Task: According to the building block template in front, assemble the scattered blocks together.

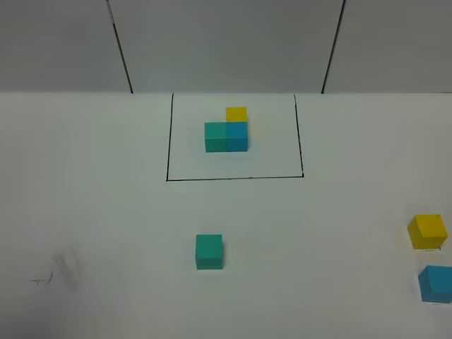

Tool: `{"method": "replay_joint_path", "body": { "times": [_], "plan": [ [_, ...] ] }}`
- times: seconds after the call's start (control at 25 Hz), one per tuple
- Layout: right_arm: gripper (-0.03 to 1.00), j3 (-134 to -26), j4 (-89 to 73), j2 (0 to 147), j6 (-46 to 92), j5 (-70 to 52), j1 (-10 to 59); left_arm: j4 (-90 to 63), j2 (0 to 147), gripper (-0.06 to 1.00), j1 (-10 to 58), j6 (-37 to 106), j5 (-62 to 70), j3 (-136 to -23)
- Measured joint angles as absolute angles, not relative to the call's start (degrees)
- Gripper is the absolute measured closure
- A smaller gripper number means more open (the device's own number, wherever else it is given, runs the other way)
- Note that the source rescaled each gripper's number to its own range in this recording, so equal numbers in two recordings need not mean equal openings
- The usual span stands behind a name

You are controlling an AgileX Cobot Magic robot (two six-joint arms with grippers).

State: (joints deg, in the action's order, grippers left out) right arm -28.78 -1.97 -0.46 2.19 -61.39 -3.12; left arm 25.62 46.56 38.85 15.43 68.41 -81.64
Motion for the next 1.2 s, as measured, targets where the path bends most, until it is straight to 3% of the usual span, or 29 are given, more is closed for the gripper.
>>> {"method": "replay_joint_path", "body": {
  "times": [0.2,0.4,0.72,0.88,1.2],
  "plan": [
    [0.97,-28.78,-1.97,-0.46,2.19,-61.39,-3.12,18.25,32.42,0.42,38.85,15.96,68.45,-79.60],
    [0.97,-28.78,-1.97,-0.46,2.19,-61.39,-3.12,11.21,21.40,0.42,37.03,16.01,68.45,-70.39],
    [0.97,-28.78,-1.97,-0.46,2.19,-61.39,-3.12,-3.12,9.24,0.42,18.82,19.34,68.45,-55.58],
    [0.97,-28.78,-1.97,-0.46,2.19,-61.39,-3.12,-5.20,1.74,0.42,8.67,16.77,61.57,-48.52],
    [0.97,-28.78,-1.97,-0.46,2.19,-61.39,-3.12,-4.63,-0.27,0.42,-2.06,5.62,60.82,-37.36]
  ]
}}
